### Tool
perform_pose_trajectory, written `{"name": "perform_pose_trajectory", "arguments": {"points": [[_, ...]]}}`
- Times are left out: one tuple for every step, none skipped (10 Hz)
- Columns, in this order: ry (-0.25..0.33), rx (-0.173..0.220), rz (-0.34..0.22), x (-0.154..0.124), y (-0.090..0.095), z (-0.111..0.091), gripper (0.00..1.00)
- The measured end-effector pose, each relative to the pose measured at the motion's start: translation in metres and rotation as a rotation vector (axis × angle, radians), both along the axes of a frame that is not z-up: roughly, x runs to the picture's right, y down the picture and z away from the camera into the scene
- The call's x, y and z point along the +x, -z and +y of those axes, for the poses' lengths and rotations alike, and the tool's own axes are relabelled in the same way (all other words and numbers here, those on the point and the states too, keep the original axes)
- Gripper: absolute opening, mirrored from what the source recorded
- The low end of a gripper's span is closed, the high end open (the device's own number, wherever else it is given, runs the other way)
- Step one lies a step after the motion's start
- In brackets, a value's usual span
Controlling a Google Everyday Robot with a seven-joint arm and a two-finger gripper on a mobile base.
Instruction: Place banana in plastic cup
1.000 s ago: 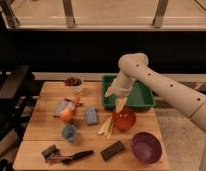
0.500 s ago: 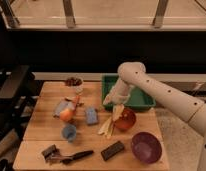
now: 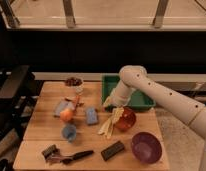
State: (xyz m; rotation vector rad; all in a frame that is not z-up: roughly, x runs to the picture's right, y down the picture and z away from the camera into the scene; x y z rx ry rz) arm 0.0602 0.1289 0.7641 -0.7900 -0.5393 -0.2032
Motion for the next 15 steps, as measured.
{"name": "perform_pose_trajectory", "arguments": {"points": [[0.004, 0.001, 0.005, -0.001, 0.000, 0.000, 0.68], [0.008, -0.001, 0.012, -0.003, -0.001, 0.003, 0.68], [-0.007, -0.005, 0.021, -0.011, -0.005, 0.010, 0.68], [-0.026, -0.009, 0.025, -0.014, -0.007, 0.013, 0.68], [-0.041, -0.015, 0.027, -0.014, -0.008, 0.017, 0.68], [-0.050, -0.024, 0.026, -0.018, -0.011, 0.021, 0.68], [-0.060, -0.034, 0.026, -0.021, -0.013, 0.025, 0.68], [-0.072, -0.044, 0.031, -0.021, -0.016, 0.028, 0.68], [-0.087, -0.061, 0.032, -0.022, -0.021, 0.033, 0.68], [-0.102, -0.083, 0.030, -0.022, -0.028, 0.039, 0.68], [-0.115, -0.101, 0.034, -0.019, -0.036, 0.047, 0.68], [-0.124, -0.113, 0.039, -0.018, -0.044, 0.054, 0.68], [-0.128, -0.123, 0.039, -0.019, -0.051, 0.062, 0.68], [-0.129, -0.129, 0.042, -0.018, -0.055, 0.067, 0.68], [-0.129, -0.131, 0.045, -0.016, -0.058, 0.071, 0.68]]}}
